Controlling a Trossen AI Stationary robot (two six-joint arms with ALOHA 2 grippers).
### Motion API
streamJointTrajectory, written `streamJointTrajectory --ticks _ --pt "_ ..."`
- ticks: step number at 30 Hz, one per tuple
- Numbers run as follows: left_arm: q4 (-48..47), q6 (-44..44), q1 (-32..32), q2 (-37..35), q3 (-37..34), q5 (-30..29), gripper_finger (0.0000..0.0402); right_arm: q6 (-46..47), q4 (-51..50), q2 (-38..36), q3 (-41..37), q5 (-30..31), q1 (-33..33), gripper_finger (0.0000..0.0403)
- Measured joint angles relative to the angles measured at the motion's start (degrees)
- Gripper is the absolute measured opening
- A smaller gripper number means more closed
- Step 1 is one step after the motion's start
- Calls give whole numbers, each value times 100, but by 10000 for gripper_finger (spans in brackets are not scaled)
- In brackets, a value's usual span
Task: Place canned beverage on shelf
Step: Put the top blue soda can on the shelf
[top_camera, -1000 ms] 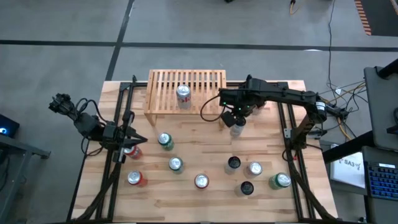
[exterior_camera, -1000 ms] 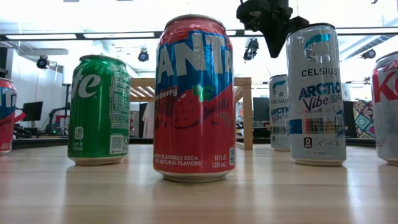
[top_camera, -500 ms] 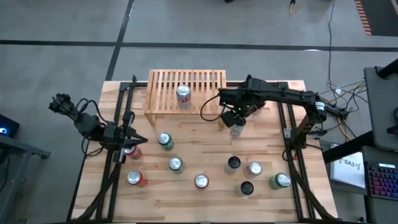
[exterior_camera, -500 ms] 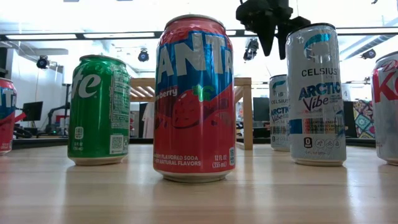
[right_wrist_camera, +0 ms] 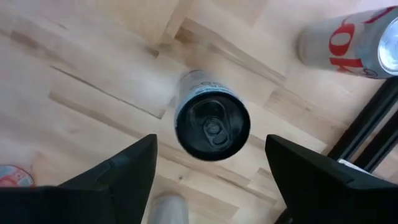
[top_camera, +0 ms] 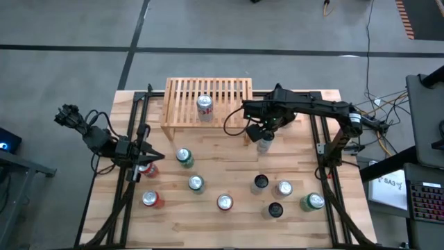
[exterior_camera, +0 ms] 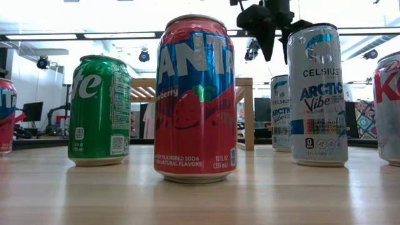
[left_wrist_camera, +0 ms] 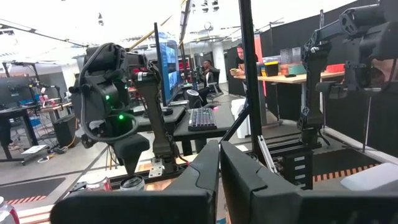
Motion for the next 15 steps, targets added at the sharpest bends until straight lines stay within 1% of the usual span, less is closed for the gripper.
streamJointTrajectory --ticks 7,15 --pt "0 -3 0 0 -2 0 0 -33 2 2 -34 47 -47 288" --pt "0 -4 0 0 -4 0 0 -36 19 2 -270 50 -80 288"
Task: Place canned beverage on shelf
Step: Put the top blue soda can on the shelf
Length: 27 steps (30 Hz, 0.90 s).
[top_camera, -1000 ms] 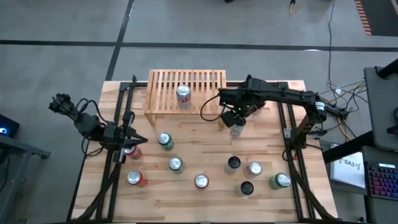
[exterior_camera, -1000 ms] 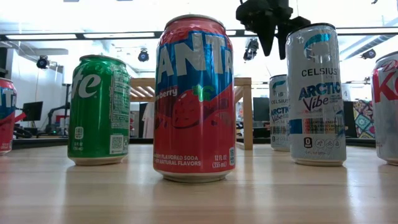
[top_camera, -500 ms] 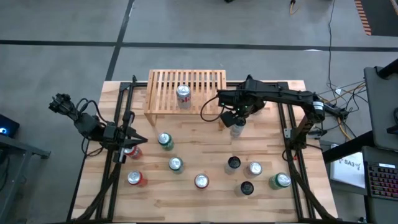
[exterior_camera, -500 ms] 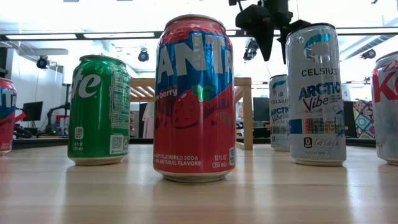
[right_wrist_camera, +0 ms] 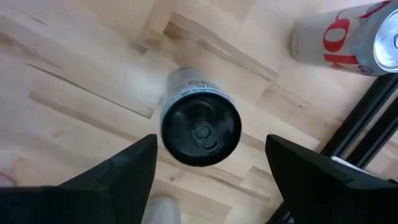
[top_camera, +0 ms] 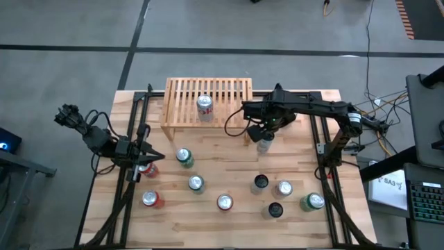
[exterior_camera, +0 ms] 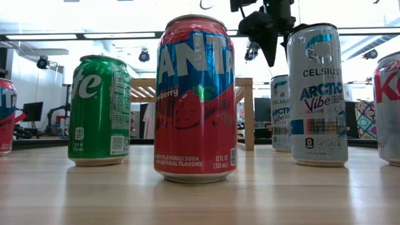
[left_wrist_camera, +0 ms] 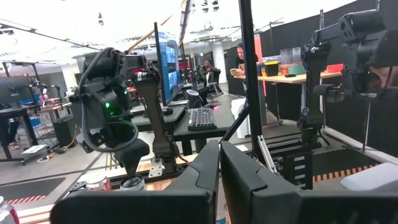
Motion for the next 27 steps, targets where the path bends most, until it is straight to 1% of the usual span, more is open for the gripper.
streamJointTrajectory --ticks 9,21,27 --pt "0 0 0 0 0 0 0 -81 137 2 -460 0 0 288" --pt "-2 0 0 0 -2 -2 0 -170 215 -103 -479 -4 -52 288" --pt "-4 0 0 0 -2 -2 0 100 254 -166 -479 -15 -63 288"
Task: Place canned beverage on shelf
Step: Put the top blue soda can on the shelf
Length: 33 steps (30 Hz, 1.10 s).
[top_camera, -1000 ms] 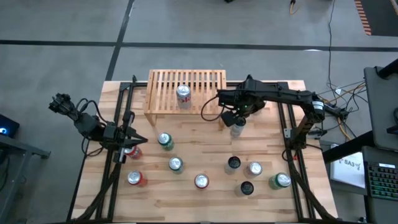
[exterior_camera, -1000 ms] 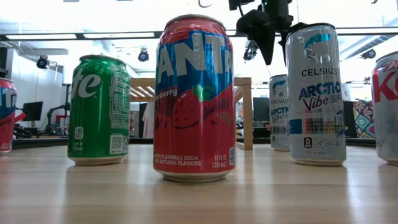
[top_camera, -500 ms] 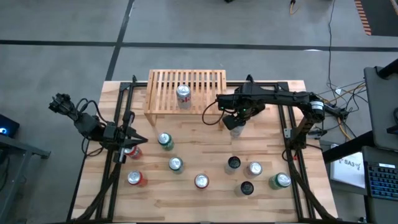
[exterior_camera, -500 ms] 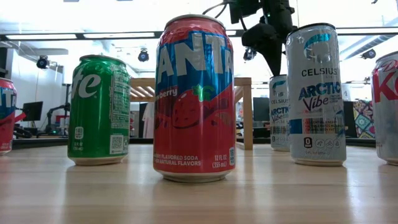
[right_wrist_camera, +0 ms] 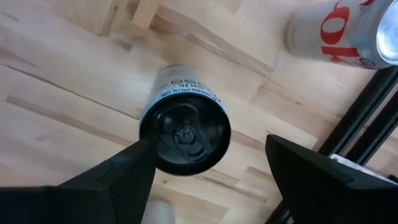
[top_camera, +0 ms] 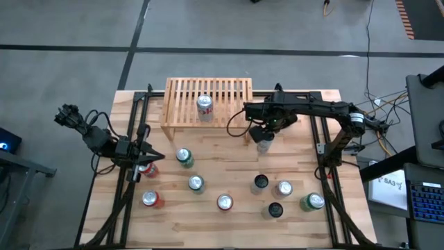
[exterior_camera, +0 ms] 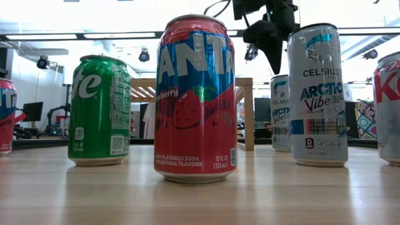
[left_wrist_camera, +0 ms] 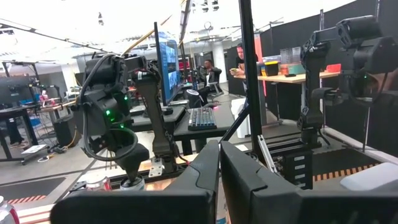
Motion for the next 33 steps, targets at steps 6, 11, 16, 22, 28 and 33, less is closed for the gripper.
streamJointTrajectory --ticks 6,11,16,22,28,33 --pt "0 -2 0 0 0 0 0 347 137 6 -2 -35 0 288" --pt "0 -2 0 1 0 -1 0 350 231 10 -4 -34 0 288" --pt "0 -2 0 0 0 -1 0 386 235 11 -124 -13 0 288" --pt "-1 -46 0 0 0 0 0 364 278 39 -205 -35 0 288" --pt "-2 -44 0 0 0 1 0 339 277 39 -205 -33 0 288" --pt "-2 -44 1 1 0 2 0 325 279 -15 -143 9 0 288"
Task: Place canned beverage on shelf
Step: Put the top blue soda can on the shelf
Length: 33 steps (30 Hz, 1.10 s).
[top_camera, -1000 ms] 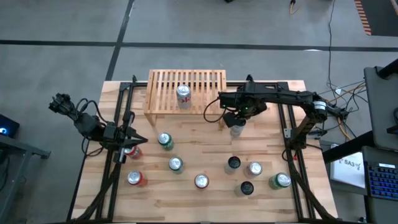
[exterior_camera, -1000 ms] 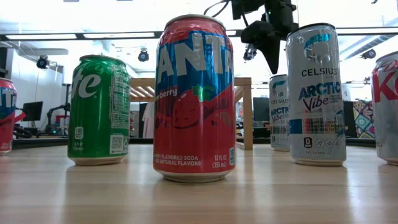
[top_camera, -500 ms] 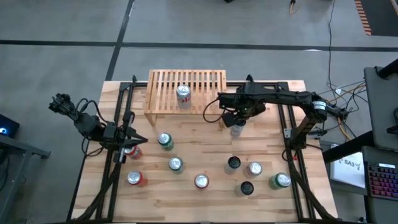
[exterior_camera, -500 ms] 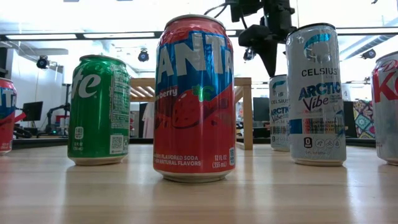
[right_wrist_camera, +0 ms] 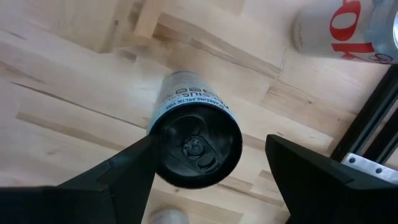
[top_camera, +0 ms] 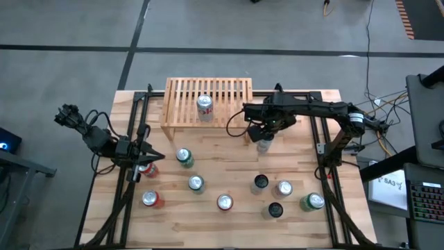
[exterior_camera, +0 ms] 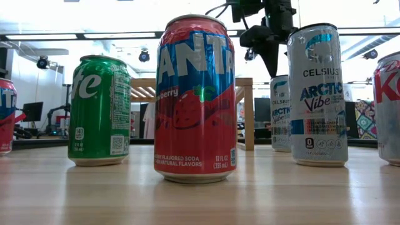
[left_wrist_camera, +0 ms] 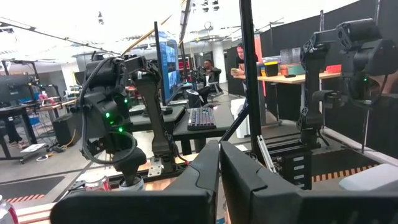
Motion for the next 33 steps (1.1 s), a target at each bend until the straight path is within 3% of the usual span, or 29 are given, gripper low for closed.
streamJointTrajectory --ticks 33 --pt "0 0 -1 -1 0 -2 0 63 247 109 -51 -50 2 288"
